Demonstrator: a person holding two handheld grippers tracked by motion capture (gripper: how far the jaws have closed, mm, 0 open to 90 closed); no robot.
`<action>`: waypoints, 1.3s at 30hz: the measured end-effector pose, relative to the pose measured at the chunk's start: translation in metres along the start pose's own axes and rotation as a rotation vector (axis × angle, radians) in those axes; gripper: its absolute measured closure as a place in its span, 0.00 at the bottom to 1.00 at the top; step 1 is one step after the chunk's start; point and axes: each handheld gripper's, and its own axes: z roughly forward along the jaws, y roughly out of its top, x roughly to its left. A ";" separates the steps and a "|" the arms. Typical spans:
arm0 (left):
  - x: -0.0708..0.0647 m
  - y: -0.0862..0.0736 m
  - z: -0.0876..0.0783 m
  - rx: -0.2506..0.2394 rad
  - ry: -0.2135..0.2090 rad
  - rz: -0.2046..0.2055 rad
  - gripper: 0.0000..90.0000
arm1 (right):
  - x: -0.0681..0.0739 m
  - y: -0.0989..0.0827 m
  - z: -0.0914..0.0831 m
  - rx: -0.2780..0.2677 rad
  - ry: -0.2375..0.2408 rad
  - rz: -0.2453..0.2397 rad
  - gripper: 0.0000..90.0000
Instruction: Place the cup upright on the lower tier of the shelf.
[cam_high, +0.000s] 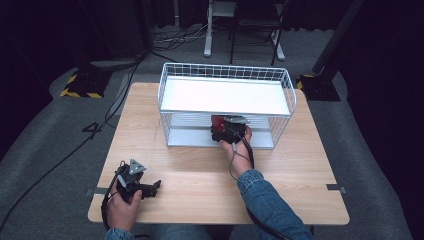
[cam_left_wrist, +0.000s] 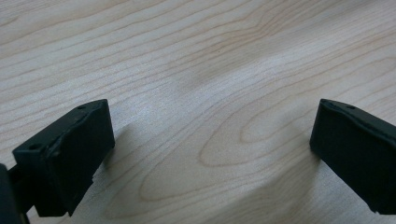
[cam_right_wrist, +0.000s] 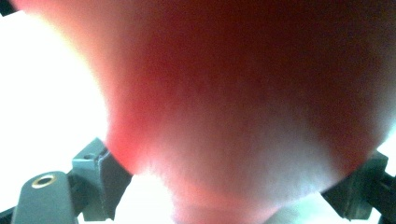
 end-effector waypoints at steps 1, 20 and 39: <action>0.000 0.000 0.000 0.000 0.000 0.000 0.00 | 0.000 -0.001 -0.001 0.003 0.000 -0.007 0.18; -0.001 -0.001 0.000 -0.002 0.000 -0.003 0.00 | -0.007 0.000 -0.040 0.048 0.117 -0.014 0.18; -0.004 -0.002 -0.002 -0.001 0.014 -0.019 0.00 | -0.030 0.003 -0.124 0.002 0.234 -0.002 0.18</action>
